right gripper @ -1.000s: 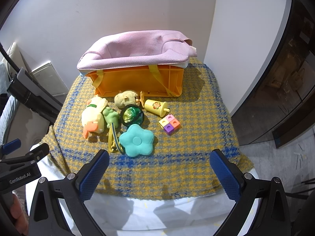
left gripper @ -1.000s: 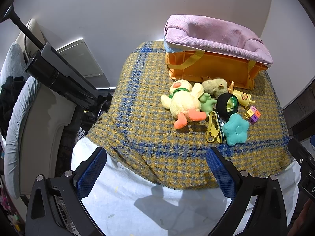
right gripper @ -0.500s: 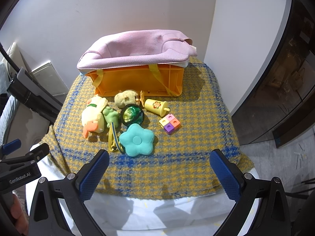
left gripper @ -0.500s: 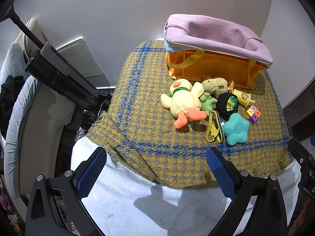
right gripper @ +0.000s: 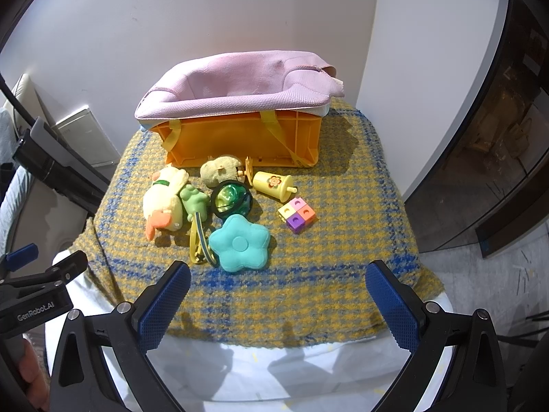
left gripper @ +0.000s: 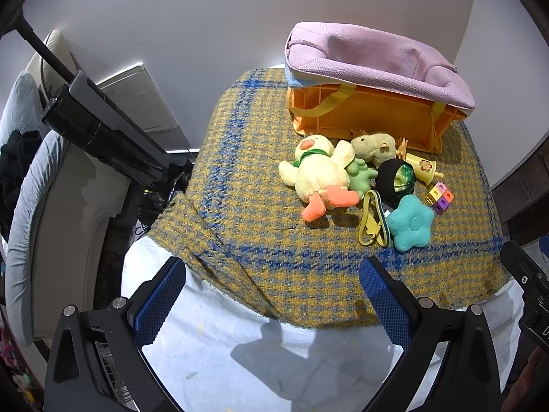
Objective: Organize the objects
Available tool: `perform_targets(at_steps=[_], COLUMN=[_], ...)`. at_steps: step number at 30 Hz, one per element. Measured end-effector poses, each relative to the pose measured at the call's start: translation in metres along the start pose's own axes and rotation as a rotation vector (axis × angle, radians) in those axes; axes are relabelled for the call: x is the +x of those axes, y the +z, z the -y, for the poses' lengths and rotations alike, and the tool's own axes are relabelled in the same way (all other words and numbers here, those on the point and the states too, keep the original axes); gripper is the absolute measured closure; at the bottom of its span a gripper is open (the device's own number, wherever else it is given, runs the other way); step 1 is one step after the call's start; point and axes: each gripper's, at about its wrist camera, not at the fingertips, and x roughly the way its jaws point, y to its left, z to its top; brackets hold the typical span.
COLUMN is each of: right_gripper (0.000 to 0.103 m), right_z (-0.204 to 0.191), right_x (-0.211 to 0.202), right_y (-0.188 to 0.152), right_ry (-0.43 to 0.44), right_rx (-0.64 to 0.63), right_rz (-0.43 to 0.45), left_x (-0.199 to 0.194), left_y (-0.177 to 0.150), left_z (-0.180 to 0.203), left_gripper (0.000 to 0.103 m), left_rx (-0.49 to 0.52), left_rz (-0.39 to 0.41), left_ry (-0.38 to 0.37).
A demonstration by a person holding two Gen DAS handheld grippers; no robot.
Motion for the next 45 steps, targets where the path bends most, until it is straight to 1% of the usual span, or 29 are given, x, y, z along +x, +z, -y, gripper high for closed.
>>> perform_targets(at_steps=[13, 29, 39, 45], right_gripper=[0.001, 0.001, 0.001, 0.001], right_z=[-0.002, -0.004, -0.004, -0.003], right_x=[0.001, 0.001, 0.006, 0.016], right_y=[-0.001, -0.002, 0.000, 0.003], right_ry=[0.002, 0.008, 0.015, 0.027], right_rx=[0.000, -0.003, -0.011, -0.009], right_rz=[-0.001, -0.004, 0.000, -0.007], left_x=[-0.004, 0.000, 0.006, 0.011], left_y=[0.001, -0.001, 0.002, 0.004], left_z=[-0.001, -0.003, -0.003, -0.002], left_gripper=[0.000, 0.000, 0.000, 0.000], left_rx=[-0.011, -0.033, -0.047, -0.041], left_rz=[0.019, 0.009, 0.003, 0.006], left_ry=[-0.007, 0.001, -0.025, -0.030])
